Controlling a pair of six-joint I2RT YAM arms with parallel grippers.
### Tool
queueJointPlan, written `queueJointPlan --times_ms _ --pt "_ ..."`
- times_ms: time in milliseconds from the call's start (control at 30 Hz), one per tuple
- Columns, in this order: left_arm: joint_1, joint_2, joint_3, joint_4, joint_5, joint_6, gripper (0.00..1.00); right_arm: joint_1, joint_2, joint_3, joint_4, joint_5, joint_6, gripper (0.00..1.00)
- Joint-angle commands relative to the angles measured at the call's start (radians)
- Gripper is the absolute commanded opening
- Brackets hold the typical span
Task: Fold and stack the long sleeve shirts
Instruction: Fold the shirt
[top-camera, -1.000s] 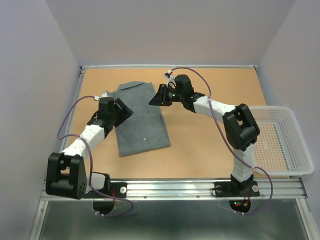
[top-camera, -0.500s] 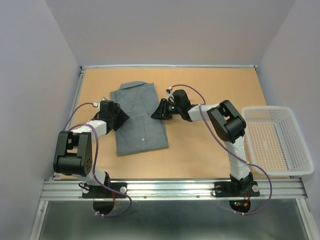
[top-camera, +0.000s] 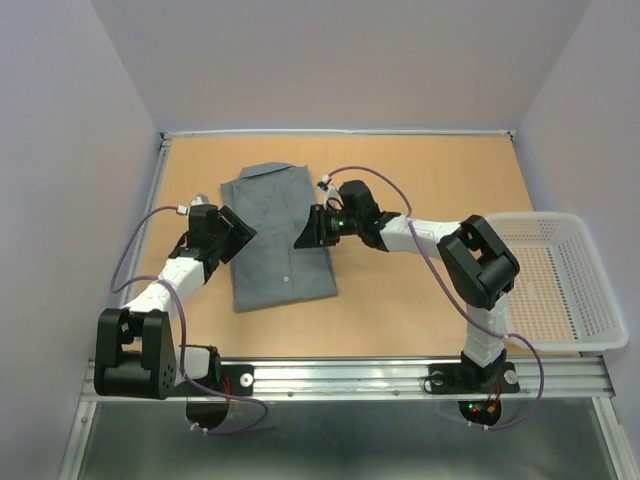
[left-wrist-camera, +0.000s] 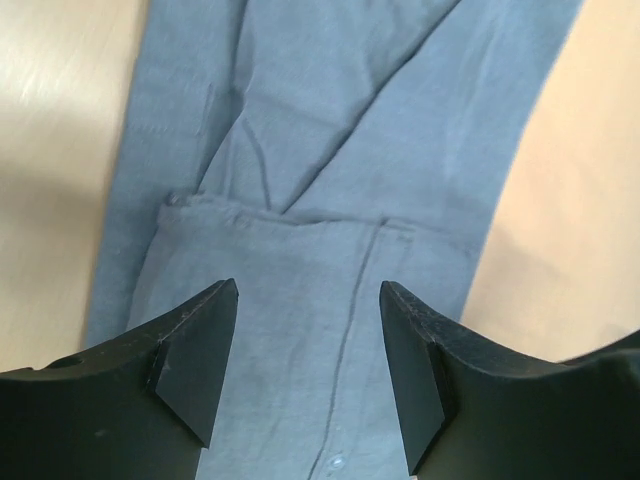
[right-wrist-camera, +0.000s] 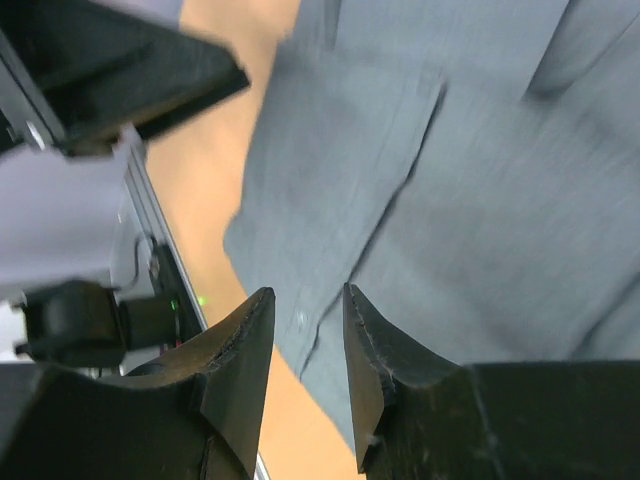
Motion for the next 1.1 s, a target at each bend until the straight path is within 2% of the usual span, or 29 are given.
queueJointPlan --times_ms 0,100,233,367,467,567,667,800,933,1067 --pt "-0.008 0.02 -0.004 -0.002 0.044 0.042 0.7 0.022 -0.033 -0.077 -0.049 -0.005 -0.061 0.4" --pt "-0.045 -0.001 0.041 -0.001 0.046 0.132 0.76 0.019 -0.063 -0.068 -0.109 0.083 -0.145 0.4" --pt "-0.164 0.005 0.125 -0.036 0.003 0.312 0.87 -0.013 -0.084 -0.055 -0.199 0.155 -0.202 0.47" --pt "-0.27 0.069 0.219 -0.079 -0.043 0.494 0.91 -0.058 -0.132 -0.083 -0.239 0.228 -0.219 0.6" --pt "-0.307 0.167 0.305 -0.134 -0.054 0.586 0.91 -0.083 -0.17 -0.101 -0.268 0.242 -0.267 0.65" --pt "-0.309 0.189 0.354 -0.18 -0.066 0.558 0.91 -0.083 -0.187 -0.092 -0.291 0.203 -0.278 0.65" --pt "-0.309 0.16 0.319 -0.18 -0.068 0.435 0.85 -0.067 -0.166 -0.06 -0.287 0.099 -0.23 0.6" --pt "-0.289 0.072 0.182 -0.17 -0.042 0.21 0.81 -0.014 -0.115 -0.019 -0.261 0.017 -0.179 0.56" --pt "-0.245 0.023 0.054 -0.145 -0.016 0.116 0.79 0.044 -0.055 0.004 -0.167 -0.102 -0.117 0.54" --pt "-0.171 0.009 -0.014 -0.134 -0.025 0.081 0.79 0.083 0.02 0.009 -0.109 -0.143 -0.101 0.52"
